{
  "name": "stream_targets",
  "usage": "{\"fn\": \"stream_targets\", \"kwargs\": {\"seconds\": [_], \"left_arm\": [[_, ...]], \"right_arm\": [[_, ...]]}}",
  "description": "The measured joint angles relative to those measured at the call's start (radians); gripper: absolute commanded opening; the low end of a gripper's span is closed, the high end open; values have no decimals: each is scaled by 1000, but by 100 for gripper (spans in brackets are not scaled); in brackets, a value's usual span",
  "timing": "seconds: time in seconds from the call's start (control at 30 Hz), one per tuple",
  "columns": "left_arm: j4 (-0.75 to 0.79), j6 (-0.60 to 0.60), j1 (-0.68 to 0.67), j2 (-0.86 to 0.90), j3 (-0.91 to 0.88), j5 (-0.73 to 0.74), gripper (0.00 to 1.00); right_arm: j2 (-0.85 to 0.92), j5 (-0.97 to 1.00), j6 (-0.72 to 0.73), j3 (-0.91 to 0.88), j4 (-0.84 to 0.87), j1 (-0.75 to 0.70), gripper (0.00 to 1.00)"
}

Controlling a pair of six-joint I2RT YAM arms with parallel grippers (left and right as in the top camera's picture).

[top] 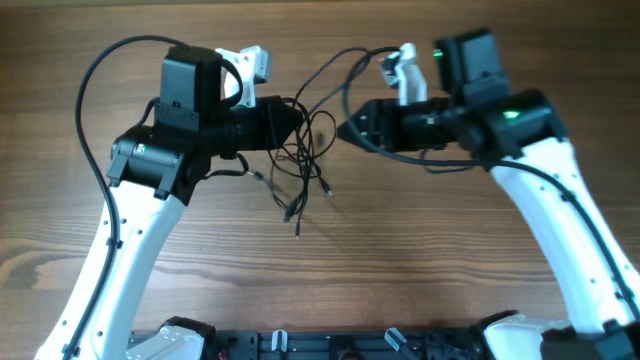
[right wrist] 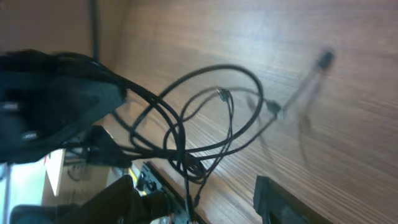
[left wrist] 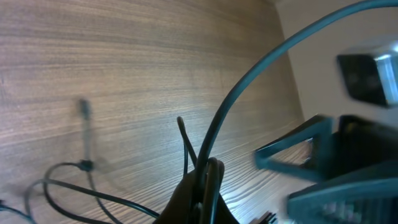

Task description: Untangle cables

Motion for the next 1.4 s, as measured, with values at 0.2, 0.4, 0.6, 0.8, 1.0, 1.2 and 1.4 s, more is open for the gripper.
{"fn": "stream_targets", "kwargs": {"seconds": [0.2,0.4,0.6,0.8,1.0,1.2,1.4], "left_arm": [[1,-31,7,0,0,0,4],[0,-34,45,-2,-1,1,4],[-36,-36,253,-86,-24,11,4],[-110,-14,440,-177,-24,29,4],[-121,17,482,-174,-24,35,4],[-117,58,418,-166,-24,62,4],[-116,42,338,-104,-23,121,4]], "right_arm": [[219,26,150,-4,162,45,49],[361,114,317,-10,163,47,34],[392,192,343,-10,43,-68,4],[393,206,233,-10,-40,-230,4],[392,177,44,-10,-77,-262,19],[230,57,-202,-16,-1,-156,88],[-31,14,-175,-1,177,91,90]]}}
